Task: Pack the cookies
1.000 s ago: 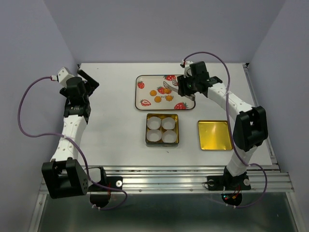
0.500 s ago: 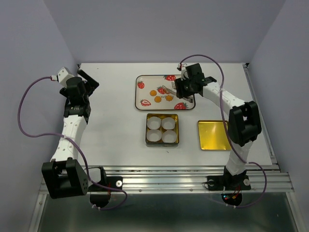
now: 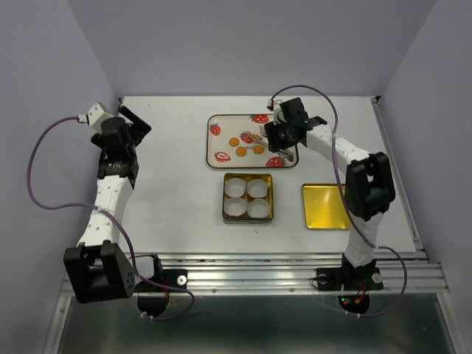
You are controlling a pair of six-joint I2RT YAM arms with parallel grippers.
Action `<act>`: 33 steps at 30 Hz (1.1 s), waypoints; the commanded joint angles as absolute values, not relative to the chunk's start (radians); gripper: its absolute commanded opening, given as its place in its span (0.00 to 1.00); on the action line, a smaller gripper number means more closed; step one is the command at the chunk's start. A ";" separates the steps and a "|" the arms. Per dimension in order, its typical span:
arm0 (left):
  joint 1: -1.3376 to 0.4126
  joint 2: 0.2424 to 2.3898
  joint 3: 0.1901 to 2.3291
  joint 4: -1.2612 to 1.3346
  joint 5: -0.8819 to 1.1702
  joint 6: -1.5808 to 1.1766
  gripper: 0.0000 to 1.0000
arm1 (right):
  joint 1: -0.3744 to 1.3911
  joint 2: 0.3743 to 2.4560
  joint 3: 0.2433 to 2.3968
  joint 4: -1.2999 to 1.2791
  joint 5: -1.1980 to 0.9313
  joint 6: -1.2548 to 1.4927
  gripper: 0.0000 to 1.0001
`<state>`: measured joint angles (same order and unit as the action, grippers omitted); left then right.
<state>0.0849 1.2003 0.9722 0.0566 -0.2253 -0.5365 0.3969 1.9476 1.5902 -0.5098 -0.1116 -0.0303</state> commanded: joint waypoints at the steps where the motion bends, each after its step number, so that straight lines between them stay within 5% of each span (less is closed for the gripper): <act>1: 0.083 1.186 0.959 0.103 -0.239 -0.535 0.99 | 0.422 1.950 1.643 -0.525 -0.097 -0.046 0.55; 7: 0.081 1.189 0.962 0.103 -0.236 -0.535 0.99 | 0.422 1.947 1.638 -0.535 -0.074 -0.043 0.55; 21: 0.083 1.183 0.962 0.106 -0.227 -0.538 0.99 | 0.431 1.922 1.663 -0.555 -0.040 -0.044 0.34; 33: 0.081 1.184 0.953 0.130 -0.167 -0.545 0.99 | 0.431 1.781 1.559 -0.465 -0.060 -0.040 0.31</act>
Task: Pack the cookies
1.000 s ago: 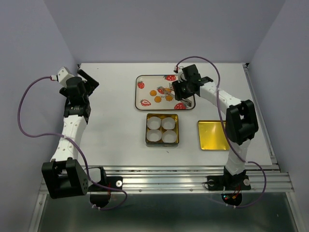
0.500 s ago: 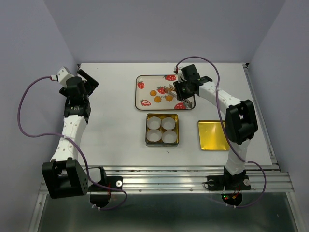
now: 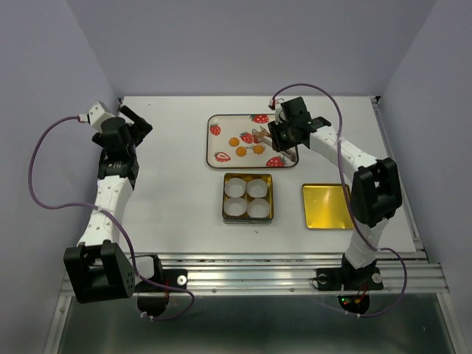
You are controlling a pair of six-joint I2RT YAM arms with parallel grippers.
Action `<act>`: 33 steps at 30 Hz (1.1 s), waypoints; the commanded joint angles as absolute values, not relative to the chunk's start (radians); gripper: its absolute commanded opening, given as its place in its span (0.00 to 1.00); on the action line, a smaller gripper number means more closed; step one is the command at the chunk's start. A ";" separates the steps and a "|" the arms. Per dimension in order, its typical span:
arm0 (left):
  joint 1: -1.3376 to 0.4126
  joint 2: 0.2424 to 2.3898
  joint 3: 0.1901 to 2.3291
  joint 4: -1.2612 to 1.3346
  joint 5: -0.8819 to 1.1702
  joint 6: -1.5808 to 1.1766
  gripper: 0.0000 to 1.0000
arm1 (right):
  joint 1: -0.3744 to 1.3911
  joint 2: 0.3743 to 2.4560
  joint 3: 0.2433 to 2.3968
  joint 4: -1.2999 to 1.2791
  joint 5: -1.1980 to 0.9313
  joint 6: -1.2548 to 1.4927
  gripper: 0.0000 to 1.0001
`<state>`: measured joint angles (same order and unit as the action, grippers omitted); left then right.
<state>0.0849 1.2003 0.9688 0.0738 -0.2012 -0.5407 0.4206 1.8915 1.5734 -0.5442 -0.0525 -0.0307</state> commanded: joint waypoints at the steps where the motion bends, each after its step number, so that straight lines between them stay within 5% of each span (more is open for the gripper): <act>1: 0.081 1.190 0.953 0.132 -0.163 -0.545 0.99 | 0.431 1.772 1.545 -0.466 -0.063 -0.040 0.30; 19: -0.060 1.337 1.018 0.181 -0.135 -0.517 0.99 | 0.506 1.410 1.226 -0.626 -0.144 -0.002 0.29; 33: -0.147 1.373 1.048 0.163 -0.160 -0.486 0.99 | 0.588 1.333 1.160 -0.784 -0.152 -0.020 0.30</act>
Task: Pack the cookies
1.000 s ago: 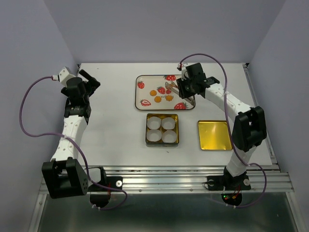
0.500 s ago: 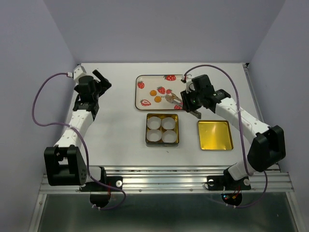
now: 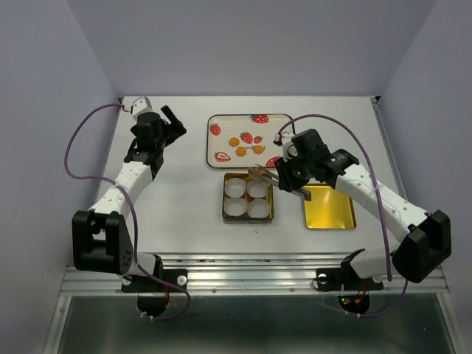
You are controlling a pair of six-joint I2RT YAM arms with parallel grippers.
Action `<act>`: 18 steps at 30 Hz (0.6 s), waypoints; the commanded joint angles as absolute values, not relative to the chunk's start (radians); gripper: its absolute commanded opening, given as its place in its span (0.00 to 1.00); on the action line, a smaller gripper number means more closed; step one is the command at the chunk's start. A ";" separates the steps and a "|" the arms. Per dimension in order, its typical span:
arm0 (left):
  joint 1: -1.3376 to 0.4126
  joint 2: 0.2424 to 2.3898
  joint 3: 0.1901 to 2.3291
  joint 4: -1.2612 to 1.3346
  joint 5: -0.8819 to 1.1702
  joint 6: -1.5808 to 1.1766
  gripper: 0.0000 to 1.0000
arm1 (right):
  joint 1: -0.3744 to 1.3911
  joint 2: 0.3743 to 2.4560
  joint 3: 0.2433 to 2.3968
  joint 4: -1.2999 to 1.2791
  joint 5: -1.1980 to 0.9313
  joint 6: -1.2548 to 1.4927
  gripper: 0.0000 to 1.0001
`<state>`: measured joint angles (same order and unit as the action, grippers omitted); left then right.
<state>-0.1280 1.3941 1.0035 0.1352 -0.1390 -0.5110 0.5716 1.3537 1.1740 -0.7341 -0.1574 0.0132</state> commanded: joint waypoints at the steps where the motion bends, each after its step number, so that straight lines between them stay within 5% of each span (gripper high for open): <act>1: -0.150 1.373 1.048 0.158 -0.163 -0.486 0.99 | 0.600 1.335 1.158 -0.784 -0.150 -0.024 0.30; 18: -0.175 1.391 1.063 0.149 -0.161 -0.489 0.99 | 0.620 1.296 1.149 -0.802 -0.160 -0.064 0.30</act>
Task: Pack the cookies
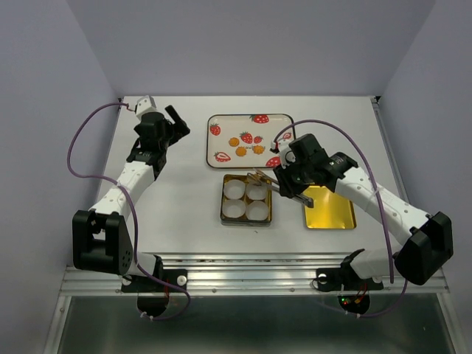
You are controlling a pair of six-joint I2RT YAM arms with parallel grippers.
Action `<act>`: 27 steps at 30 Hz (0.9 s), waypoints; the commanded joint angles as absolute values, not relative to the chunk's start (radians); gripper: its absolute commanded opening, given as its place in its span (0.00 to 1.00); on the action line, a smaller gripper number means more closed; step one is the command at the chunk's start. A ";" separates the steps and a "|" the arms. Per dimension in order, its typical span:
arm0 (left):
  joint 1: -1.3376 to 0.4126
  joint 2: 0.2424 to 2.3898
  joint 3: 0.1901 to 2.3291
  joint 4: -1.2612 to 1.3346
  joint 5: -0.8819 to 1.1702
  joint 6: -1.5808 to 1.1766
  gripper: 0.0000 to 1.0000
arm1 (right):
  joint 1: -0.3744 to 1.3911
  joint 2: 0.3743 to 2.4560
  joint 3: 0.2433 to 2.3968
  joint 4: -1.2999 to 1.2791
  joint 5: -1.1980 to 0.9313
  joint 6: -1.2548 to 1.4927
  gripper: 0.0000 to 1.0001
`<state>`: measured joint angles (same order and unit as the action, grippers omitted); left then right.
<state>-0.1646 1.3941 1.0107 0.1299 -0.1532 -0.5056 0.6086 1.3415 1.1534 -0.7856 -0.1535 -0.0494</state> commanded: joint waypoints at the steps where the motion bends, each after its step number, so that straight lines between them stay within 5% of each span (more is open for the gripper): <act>1: -0.176 1.393 1.063 0.149 -0.160 -0.489 0.99 | 0.620 1.295 1.147 -0.799 -0.160 -0.064 0.30; 27: -0.198 1.416 1.069 0.132 -0.173 -0.480 0.99 | 0.629 1.264 1.101 -0.792 -0.195 -0.113 0.34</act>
<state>-0.1898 1.4242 1.0237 0.1223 -0.1577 -0.5014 0.6178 1.2751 1.1061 -0.8047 -0.1913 -0.0959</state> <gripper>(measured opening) 0.986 0.402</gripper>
